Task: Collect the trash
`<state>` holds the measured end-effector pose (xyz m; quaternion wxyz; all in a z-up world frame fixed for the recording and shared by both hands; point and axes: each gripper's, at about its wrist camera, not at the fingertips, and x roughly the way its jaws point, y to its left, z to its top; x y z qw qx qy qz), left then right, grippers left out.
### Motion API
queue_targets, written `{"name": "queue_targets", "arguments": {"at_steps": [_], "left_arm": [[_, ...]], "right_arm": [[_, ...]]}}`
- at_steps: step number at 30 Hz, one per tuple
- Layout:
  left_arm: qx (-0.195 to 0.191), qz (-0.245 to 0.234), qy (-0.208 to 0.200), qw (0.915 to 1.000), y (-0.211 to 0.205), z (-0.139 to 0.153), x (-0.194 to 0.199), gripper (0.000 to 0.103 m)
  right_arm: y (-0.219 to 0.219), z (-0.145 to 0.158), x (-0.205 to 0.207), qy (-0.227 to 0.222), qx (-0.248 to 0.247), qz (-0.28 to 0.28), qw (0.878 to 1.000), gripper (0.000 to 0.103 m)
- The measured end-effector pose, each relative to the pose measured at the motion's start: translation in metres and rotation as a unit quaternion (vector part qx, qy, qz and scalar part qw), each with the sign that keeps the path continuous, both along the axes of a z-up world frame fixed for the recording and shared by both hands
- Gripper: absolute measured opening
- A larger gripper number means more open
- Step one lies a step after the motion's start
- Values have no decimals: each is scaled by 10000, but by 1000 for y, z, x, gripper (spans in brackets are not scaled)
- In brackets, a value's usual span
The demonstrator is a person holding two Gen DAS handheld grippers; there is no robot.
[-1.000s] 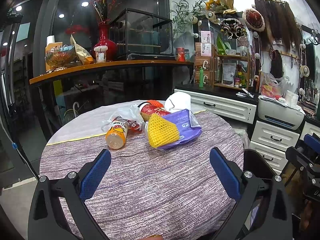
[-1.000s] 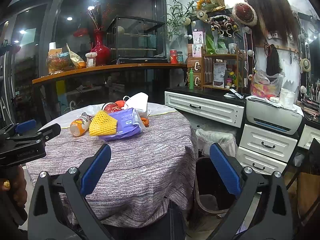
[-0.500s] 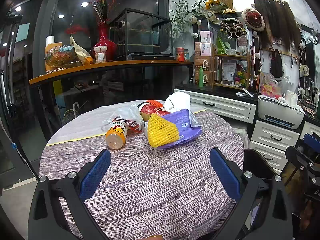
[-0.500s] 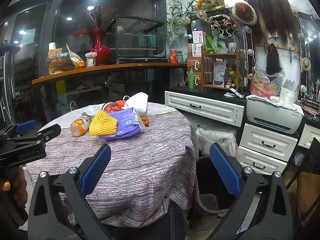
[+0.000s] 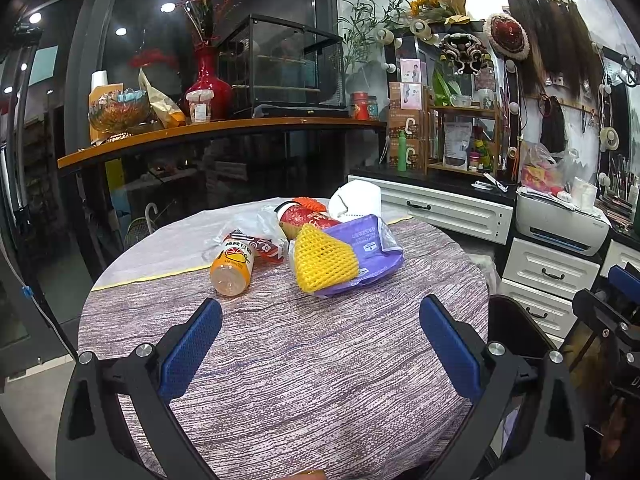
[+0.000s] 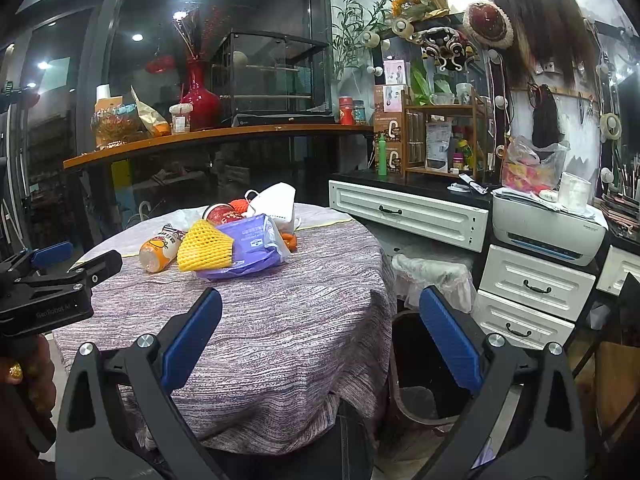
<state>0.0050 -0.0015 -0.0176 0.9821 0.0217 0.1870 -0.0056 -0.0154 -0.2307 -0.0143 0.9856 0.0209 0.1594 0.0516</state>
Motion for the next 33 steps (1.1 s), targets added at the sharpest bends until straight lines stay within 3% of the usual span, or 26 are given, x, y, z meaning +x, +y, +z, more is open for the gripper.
{"name": "queue_targets", "arguments": {"at_steps": [13, 21, 27, 33], "left_arm": [[87, 36, 126, 9999, 0, -2, 9, 98], [-128, -14, 869, 9961, 21, -21, 44, 98], [-250, 175, 1276, 9914, 51, -29, 72, 98], [-90, 258, 1598, 9868, 75, -31, 105, 98]], "right_arm": [[-2, -3, 10, 140, -97, -13, 9999, 98], [10, -11, 47, 592, -285, 590, 9961, 98], [43, -14, 93, 1067, -388, 1269, 9854, 98], [88, -27, 150, 1865, -299, 1928, 9629, 98]]}}
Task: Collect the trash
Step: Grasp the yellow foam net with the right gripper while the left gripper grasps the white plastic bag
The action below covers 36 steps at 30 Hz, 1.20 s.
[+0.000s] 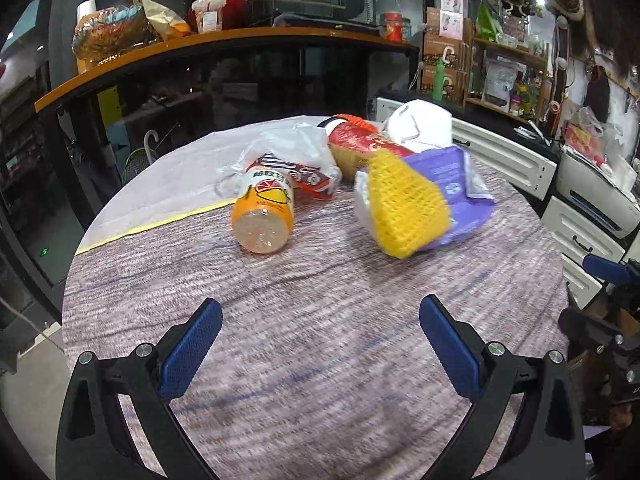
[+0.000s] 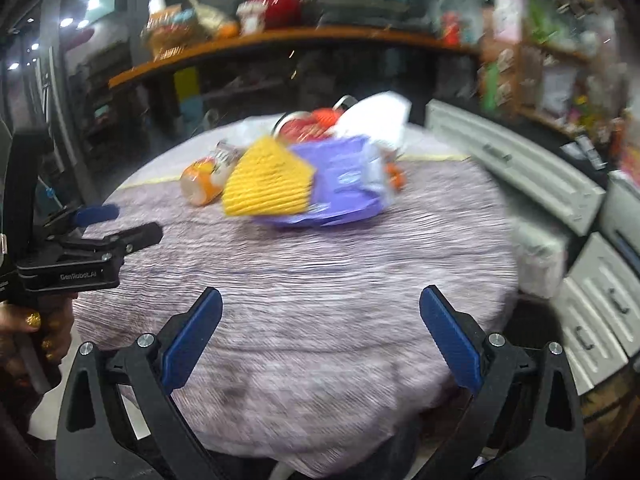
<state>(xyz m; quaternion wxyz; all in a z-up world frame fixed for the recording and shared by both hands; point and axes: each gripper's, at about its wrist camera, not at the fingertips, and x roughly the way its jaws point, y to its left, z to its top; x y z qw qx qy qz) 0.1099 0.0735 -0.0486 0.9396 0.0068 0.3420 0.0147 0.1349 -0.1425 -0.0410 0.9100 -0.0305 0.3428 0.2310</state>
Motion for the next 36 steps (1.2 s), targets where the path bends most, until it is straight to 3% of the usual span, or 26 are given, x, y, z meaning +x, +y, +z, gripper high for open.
{"name": "queue_targets", "arguments": {"at_steps": [4, 8, 15, 18, 20, 24, 32, 36], "left_arm": [[246, 153, 101, 9995, 17, 3, 26, 98], [109, 283, 217, 9993, 42, 8, 52, 98], [134, 293, 203, 9993, 61, 23, 82, 98], [145, 270, 276, 9992, 61, 24, 94, 98], [196, 260, 304, 9990, 59, 25, 102, 98], [292, 145, 391, 9987, 53, 24, 120, 98], [495, -183, 380, 9979, 23, 33, 162, 98], [691, -184, 584, 9957, 8, 30, 189, 88]], "right_arm": [[31, 1, 24, 106, 10, 301, 9995, 98], [67, 9, 42, -22, -269, 581, 9979, 97], [104, 4, 75, -156, -704, 478, 9962, 83], [111, -1, 86, -142, -876, 451, 9950, 66], [115, -7, 91, 0, -912, 491, 9946, 41], [110, -6, 87, -76, -799, 493, 9955, 17], [87, 16, 66, -407, -642, 545, 9956, 12], [73, 19, 60, -429, -552, 490, 9964, 12]]}}
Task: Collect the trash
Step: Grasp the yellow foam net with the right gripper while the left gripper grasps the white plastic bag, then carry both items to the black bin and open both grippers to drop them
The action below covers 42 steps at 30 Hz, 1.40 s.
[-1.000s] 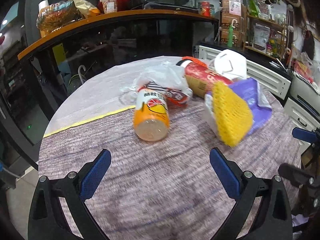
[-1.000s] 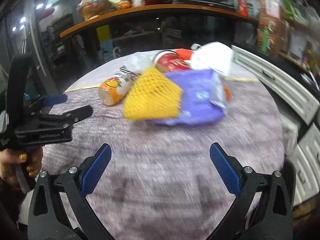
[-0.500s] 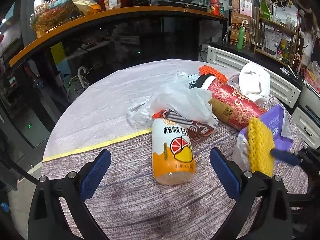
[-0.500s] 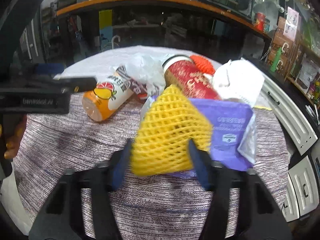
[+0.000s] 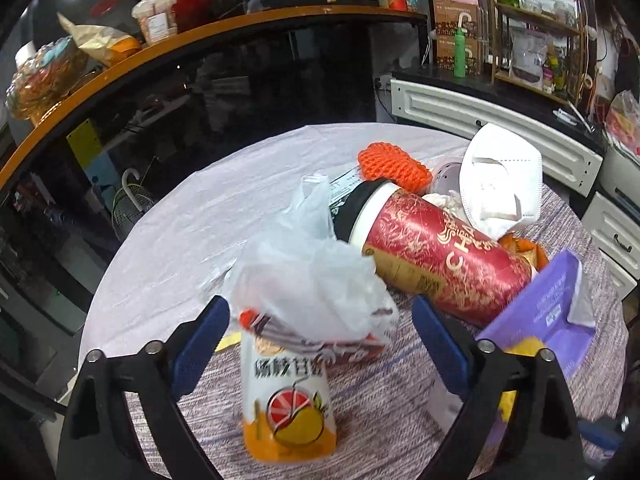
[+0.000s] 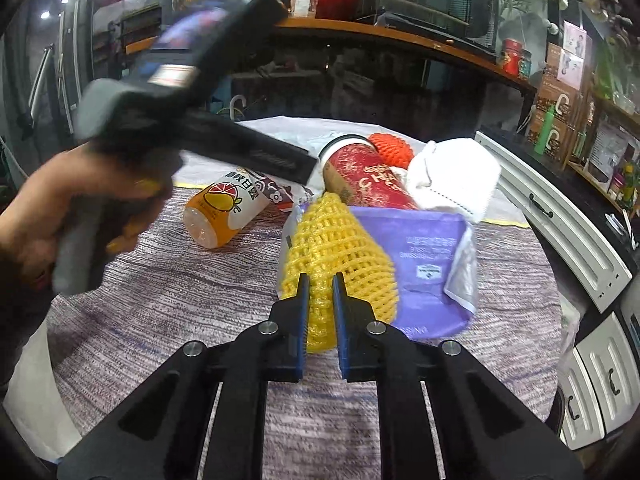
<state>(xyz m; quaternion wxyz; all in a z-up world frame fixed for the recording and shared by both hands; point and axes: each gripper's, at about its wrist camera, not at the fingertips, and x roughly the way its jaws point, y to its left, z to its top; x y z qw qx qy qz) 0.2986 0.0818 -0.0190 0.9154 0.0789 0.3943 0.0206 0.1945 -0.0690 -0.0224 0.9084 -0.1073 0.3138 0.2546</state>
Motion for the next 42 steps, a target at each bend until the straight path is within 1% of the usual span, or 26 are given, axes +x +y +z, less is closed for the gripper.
{"name": "queue_targets", "arguments": {"at_steps": [2, 4, 5, 6, 7, 8, 9, 10, 13, 17, 19, 21, 24, 27, 29, 31, 33, 36, 39, 42], "left_arm": [[93, 19, 99, 9999, -5, -3, 9, 81], [229, 85, 208, 9995, -11, -10, 19, 67], [254, 87, 239, 9994, -12, -12, 21, 63], [271, 92, 296, 9992, -14, -15, 24, 55], [262, 93, 316, 9991, -15, -16, 25, 42], [237, 96, 329, 9991, -15, -16, 25, 36], [213, 119, 319, 9992, -15, -16, 24, 24], [181, 138, 270, 9994, -14, -14, 22, 16], [116, 164, 129, 9997, -13, -7, 16, 6], [67, 135, -165, 9997, -13, 10, 4, 4], [30, 124, -401, 9991, -13, 24, -7, 4], [-88, 122, -612, 9980, -12, 40, -19, 4], [-411, -5, -860, 9954, -14, 63, -42, 4], [-534, -218, -1109, 9922, -29, 79, -64, 4], [-740, -491, -1213, 9886, -46, 89, -78, 4], [-824, -751, -1311, 9851, -65, 96, -88, 4], [-895, -1006, -1436, 9804, -86, 102, -99, 4], [-1112, -1425, -1497, 9721, -120, 108, -110, 4], [-1270, -1821, -1480, 9638, -158, 107, -116, 4], [-1441, -2193, -1366, 9552, -196, 101, -118, 4]], "right_arm": [[-6, 1, -4, 2, 47, -26, 10000, 12], [-12, 1, -7, -11, 51, -56, 10000, 12], [-14, 0, -6, -16, 48, -69, 10000, 12], [-17, 0, -7, -16, 65, -94, 9999, 12], [-19, -1, -8, -14, 81, -110, 9999, 12], [-23, 0, -9, -12, 113, -141, 9998, 12], [-26, 0, -9, -14, 144, -158, 9998, 12], [-29, 0, -10, -19, 184, -176, 9997, 12], [-38, 0, -13, -33, 259, -222, 9994, 12], [-52, 4, -16, -90, 432, -240, 9987, 12], [-59, 6, -19, -145, 519, -219, 9983, 12], [-68, 9, -22, -180, 579, -237, 9979, 12], [-85, 13, -26, -151, 709, -291, 9969, 12], [-105, 15, -32, -193, 784, -422, 9958, 12], [-128, 18, -36, -190, 862, -578, 9944, 12], [-148, 19, -39, -196, 881, -752, 9931, 12], [-173, 18, -44, -237, 867, -988, 9910, 12], [-209, 16, -49, -210, 858, -1344, 9870, 12], [-246, 6, -49, -95, 827, -1776, 9806, 12], [-276, -14, -47, 122, 816, -2153, 9731, 12]]}}
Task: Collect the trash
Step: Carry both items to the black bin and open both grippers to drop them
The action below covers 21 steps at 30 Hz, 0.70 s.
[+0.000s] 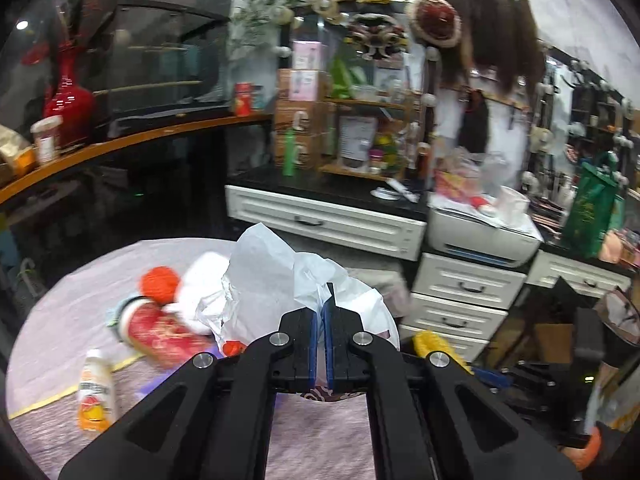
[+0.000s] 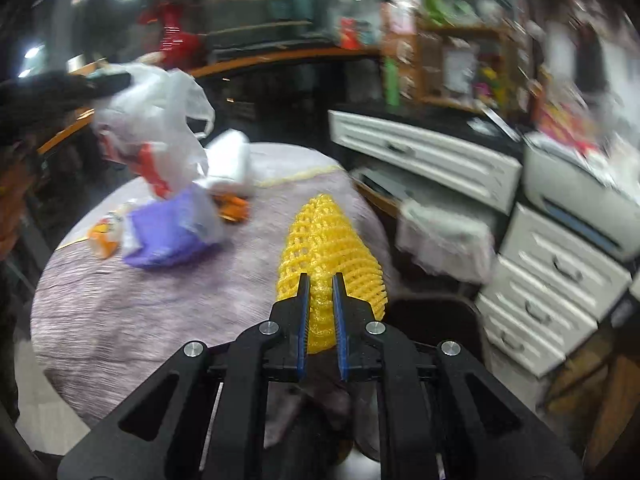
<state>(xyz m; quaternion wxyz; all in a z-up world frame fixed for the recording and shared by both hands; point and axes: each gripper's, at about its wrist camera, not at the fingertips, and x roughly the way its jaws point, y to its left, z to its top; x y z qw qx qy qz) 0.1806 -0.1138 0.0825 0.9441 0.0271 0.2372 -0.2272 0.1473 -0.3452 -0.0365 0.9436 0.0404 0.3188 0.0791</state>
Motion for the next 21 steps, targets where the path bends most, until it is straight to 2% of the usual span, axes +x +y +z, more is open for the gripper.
{"name": "queue_targets", "arguments": {"at_steps": [5, 10, 13, 15, 16, 17, 18, 19, 21], "left_arm": [[-17, -577, 210, 9981, -62, -16, -1, 4], [43, -962, 562, 9938, -105, -44, -1, 4], [193, -1140, 793, 9901, -130, -64, 2, 4], [312, -1210, 912, 9880, -144, -79, 3, 4], [369, -1235, 968, 9869, -150, -85, 5, 4], [416, -1255, 1031, 9858, -156, -92, 6, 4], [451, -1271, 1101, 9847, -161, -99, 6, 4], [480, -1287, 1170, 9836, -165, -105, 7, 4], [544, -1318, 1324, 9809, -173, -119, 11, 4]], "right_arm": [[-40, -47, 9, 477, -10, -531, 9975, 12], [-76, -102, 19, 1094, 306, -952, 9890, 12], [-87, -127, 24, 1302, 415, -1138, 9841, 13], [-92, -140, 24, 1428, 435, -1245, 9809, 19], [-96, -146, 24, 1479, 419, -1353, 9788, 32], [-100, -148, 23, 1492, 420, -1456, 9771, 50], [-103, -148, 21, 1447, 432, -1517, 9768, 56], [-107, -148, 18, 1377, 417, -1575, 9770, 60], [-112, -147, 15, 1355, 310, -1636, 9767, 60]]}}
